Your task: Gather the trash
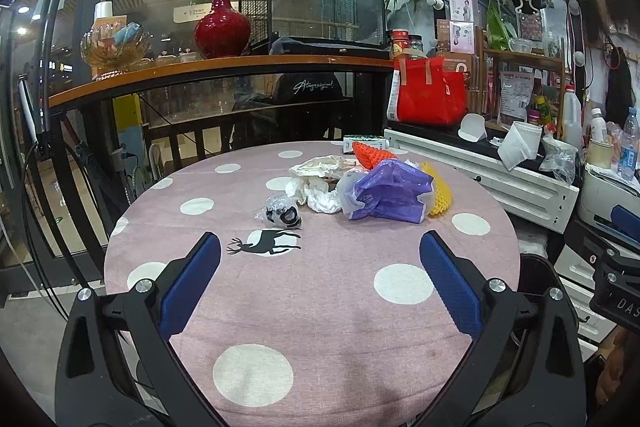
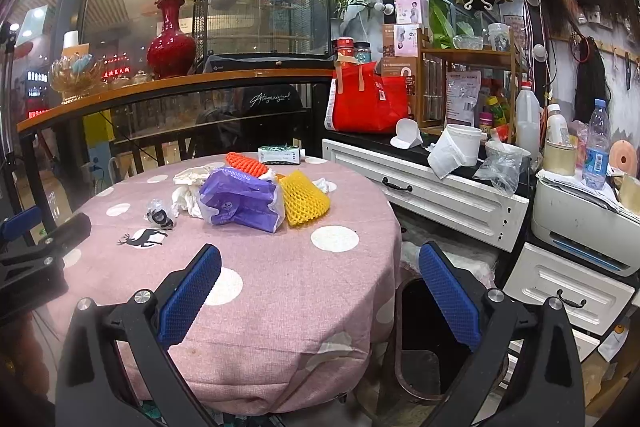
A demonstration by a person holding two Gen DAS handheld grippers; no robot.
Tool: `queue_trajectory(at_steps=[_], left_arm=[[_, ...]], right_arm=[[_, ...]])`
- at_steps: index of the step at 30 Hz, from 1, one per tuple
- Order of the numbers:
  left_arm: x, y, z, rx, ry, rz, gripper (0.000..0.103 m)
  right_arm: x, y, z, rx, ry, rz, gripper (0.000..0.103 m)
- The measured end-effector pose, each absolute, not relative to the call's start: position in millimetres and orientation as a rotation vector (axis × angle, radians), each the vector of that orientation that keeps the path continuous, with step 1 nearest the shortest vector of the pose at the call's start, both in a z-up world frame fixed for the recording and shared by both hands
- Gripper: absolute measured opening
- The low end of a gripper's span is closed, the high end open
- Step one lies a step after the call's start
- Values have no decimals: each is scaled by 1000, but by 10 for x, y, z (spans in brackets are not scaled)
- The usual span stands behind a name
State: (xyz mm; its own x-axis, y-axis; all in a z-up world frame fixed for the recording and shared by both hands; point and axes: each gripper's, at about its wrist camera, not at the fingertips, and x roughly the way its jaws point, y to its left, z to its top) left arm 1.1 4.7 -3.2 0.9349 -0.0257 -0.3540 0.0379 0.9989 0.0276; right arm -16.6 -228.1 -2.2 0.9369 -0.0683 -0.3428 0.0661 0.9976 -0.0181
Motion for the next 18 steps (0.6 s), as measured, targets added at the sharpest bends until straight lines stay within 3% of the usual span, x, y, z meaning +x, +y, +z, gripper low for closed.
queue_trajectory(at_steps=[18], left_arm=[[27, 32, -54, 39, 371, -39, 98]], right_arm=[[-149, -2290, -44, -3, 356, -69, 97]])
